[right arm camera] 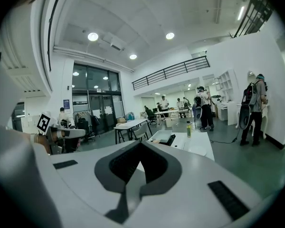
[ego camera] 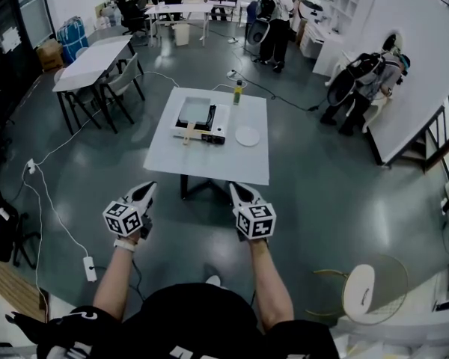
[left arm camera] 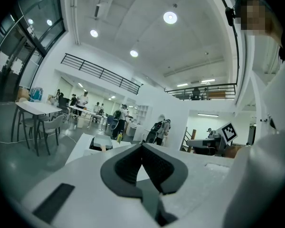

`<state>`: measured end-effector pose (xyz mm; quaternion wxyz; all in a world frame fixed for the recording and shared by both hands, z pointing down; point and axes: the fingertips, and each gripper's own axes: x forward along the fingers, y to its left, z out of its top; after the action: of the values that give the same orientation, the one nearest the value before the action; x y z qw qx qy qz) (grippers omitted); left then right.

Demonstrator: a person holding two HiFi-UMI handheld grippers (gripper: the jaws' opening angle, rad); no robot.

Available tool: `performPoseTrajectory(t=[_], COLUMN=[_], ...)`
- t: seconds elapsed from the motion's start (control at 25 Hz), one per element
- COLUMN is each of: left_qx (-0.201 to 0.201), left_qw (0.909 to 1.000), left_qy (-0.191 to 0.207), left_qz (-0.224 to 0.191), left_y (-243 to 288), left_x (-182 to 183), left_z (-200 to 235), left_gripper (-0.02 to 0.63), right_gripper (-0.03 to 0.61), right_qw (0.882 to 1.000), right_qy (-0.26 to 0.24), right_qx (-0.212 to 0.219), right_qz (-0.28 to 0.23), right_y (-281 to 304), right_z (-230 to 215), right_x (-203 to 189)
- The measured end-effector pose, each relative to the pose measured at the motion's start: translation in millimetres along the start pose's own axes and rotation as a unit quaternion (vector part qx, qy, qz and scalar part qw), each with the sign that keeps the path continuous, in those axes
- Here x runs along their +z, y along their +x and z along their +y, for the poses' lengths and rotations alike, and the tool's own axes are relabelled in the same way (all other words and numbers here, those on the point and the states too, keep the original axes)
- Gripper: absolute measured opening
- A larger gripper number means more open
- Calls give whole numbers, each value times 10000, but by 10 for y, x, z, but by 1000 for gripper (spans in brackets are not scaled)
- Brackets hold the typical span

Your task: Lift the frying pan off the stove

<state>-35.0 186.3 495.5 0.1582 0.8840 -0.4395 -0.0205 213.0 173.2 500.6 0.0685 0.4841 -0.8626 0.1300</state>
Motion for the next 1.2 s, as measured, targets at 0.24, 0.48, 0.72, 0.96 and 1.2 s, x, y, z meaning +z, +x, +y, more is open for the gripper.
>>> performPoseTrajectory(t=[0.24,0.48,0.72,0.96,1.2], left_qx=[5,-22,4,37,7], left_qw=[10000,10000,10000,10000,10000], left_qy=[-2,13,73,65,32], left_qz=[8,20,12,61,84], left_y=[118,210,231,235,266], left_x=[24,-19,-6,-41,-108], left_z=[-118,-230,-254,-252,-175], left_gripper=[-2,-2,-2,-2,-2], right_gripper=[-5,-5,-5,-3,-4], right_qw=[10000,10000,9999,9999,9999], right_qy=[11,4,-15,16,26], right_qx=[30,61,82,132,105], right_qz=[-9,-31,-71,-35,19], right_y=[-57,-78,-82,-56,19], right_z=[-112,-194,-236,-224,-218], right_x=[58,59,68,15,-74])
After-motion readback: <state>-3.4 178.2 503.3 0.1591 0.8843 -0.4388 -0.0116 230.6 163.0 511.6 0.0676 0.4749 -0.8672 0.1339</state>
